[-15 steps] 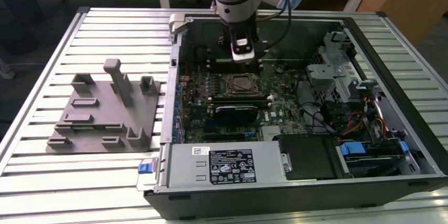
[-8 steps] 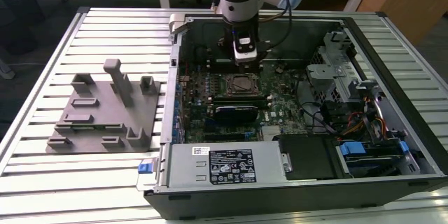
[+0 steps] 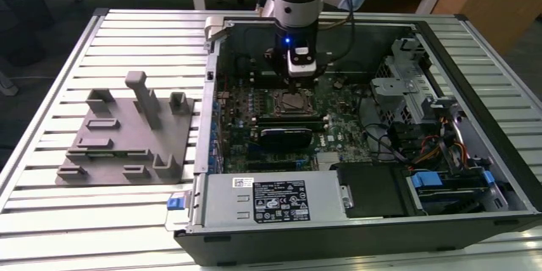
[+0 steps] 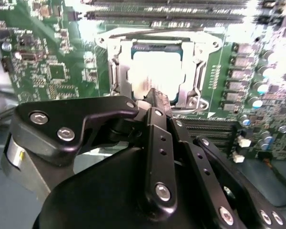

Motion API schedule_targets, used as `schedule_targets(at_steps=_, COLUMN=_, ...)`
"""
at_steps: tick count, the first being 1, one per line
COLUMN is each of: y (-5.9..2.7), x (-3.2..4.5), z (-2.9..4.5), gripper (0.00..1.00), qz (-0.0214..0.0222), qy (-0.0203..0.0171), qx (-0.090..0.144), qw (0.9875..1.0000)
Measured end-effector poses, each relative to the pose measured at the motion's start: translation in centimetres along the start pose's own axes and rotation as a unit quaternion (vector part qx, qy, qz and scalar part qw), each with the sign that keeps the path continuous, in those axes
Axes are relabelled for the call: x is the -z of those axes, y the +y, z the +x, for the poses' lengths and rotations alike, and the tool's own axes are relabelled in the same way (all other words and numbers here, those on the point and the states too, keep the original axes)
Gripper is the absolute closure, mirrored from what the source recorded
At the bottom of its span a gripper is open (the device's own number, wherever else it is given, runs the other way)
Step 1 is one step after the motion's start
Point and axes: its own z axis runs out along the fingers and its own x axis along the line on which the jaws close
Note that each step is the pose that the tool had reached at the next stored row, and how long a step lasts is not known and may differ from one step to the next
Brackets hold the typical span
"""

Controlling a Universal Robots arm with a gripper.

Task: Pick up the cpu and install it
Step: 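Install the first cpu locking lever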

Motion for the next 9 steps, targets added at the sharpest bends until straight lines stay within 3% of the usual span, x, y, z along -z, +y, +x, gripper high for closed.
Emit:
schedule_targets(at_steps=3, y=-0.35, x=-0.05, z=-0.31, gripper=0.89, qz=0.0044, qy=0.0046, qx=0.0, qw=1.0)
schedule_targets(at_steps=9, y=-0.87, x=-0.1, z=-0.65, gripper=0.89, qz=0.0075, qy=0.0058, qx=0.0, qw=1.0)
